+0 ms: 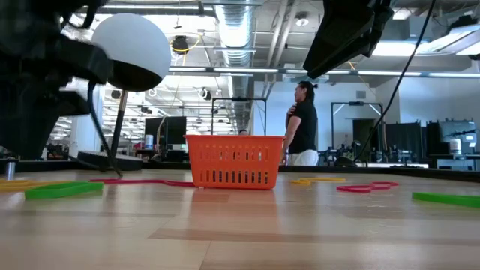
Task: Pick and place items into bin
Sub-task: Put the yellow rubber band into the orange bin
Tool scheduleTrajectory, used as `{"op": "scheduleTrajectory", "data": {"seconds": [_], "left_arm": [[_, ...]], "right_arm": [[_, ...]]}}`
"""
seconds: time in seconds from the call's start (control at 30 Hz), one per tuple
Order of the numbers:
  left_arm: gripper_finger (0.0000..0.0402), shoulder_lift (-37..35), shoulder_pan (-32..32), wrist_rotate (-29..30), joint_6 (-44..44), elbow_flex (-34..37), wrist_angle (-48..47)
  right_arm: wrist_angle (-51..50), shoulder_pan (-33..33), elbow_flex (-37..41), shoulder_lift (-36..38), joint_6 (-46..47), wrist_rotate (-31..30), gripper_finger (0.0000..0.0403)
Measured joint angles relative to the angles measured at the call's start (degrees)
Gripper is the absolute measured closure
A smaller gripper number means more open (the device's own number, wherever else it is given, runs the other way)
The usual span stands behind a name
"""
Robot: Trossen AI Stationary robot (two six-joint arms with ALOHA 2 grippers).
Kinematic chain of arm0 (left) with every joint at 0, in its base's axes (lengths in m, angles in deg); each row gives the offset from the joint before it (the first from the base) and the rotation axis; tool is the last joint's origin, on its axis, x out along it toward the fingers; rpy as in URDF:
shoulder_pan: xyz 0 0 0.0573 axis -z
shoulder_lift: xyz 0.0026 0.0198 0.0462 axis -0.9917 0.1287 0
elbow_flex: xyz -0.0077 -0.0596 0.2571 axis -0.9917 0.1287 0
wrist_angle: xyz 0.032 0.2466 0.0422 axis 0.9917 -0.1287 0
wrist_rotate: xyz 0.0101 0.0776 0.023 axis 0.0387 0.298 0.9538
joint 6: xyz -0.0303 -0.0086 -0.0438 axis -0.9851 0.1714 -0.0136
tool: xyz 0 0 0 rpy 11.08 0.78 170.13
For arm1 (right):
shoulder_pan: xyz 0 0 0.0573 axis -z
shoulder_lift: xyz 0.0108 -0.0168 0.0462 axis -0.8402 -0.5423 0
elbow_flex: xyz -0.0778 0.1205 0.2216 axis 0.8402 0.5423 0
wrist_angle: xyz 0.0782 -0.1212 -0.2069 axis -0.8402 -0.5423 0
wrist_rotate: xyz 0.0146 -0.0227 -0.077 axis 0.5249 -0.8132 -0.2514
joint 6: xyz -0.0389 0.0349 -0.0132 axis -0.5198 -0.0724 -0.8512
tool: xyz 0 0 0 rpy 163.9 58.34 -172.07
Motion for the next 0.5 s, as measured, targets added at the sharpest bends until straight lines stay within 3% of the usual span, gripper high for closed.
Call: {"op": "scheduleTrajectory", "data": {"seconds": [0.2, 0.5], "left_arm": [[0.0286, 0.0, 0.0, 0.2, -1.4, 5.9, 5.4], [0.0288, -0.2, 0.0, 1.6, -2.4, 8.7, 10.0]], "right_arm": [[0.0, 0.0, 0.0, 0.0, 0.0, 0.0, 0.0284], [0.0, 0.1, 0.0, 0.0, 0.0, 0.0, 0.0284]]}}
